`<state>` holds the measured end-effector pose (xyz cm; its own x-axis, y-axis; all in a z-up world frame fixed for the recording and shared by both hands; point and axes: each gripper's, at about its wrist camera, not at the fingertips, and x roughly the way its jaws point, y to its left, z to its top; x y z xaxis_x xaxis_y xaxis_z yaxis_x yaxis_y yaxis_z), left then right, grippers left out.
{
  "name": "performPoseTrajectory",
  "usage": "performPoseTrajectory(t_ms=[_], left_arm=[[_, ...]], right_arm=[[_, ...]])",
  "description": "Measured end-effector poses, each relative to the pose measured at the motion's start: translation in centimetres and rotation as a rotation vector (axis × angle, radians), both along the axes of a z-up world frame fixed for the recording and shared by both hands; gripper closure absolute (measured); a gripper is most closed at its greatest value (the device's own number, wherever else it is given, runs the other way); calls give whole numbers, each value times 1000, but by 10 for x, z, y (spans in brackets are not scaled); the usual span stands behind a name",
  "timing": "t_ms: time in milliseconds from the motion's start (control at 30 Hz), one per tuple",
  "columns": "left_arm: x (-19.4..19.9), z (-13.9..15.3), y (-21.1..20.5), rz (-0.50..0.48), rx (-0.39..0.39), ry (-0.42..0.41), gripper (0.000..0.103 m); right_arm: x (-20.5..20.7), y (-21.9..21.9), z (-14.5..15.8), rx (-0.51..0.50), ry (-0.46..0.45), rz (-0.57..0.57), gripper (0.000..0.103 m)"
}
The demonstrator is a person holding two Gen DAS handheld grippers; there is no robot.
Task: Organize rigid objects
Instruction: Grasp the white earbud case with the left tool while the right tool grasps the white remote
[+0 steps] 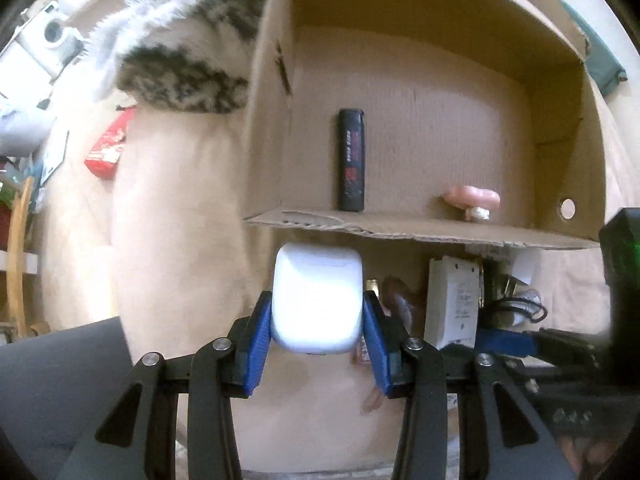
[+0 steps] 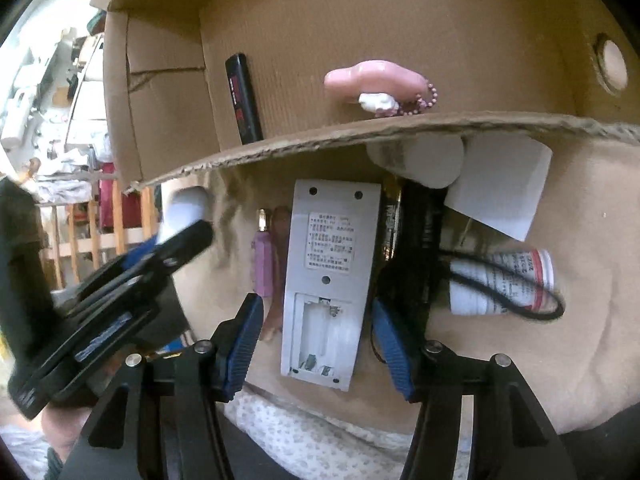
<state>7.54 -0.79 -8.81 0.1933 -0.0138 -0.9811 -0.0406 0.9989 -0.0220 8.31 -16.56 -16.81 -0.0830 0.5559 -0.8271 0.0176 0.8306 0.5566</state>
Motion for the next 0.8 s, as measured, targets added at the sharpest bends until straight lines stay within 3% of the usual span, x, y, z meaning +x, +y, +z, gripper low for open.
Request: performPoseTrajectory(t_ms=[133,400,467,800], left_arm=[[-9,12,12,8,15,-33,64],[-26,7,11,24,8,-64,64],[-25,3,12,32,11,-66,64],[-28,3,14,65,3,-89,64]], right_arm=[[4,4,-4,-20,2,-2,42],[4,11,-1,-23,-16,-8,42],[4,12,0,-55,-36,8,54],[-15,16,33,-75,-174,47,56]])
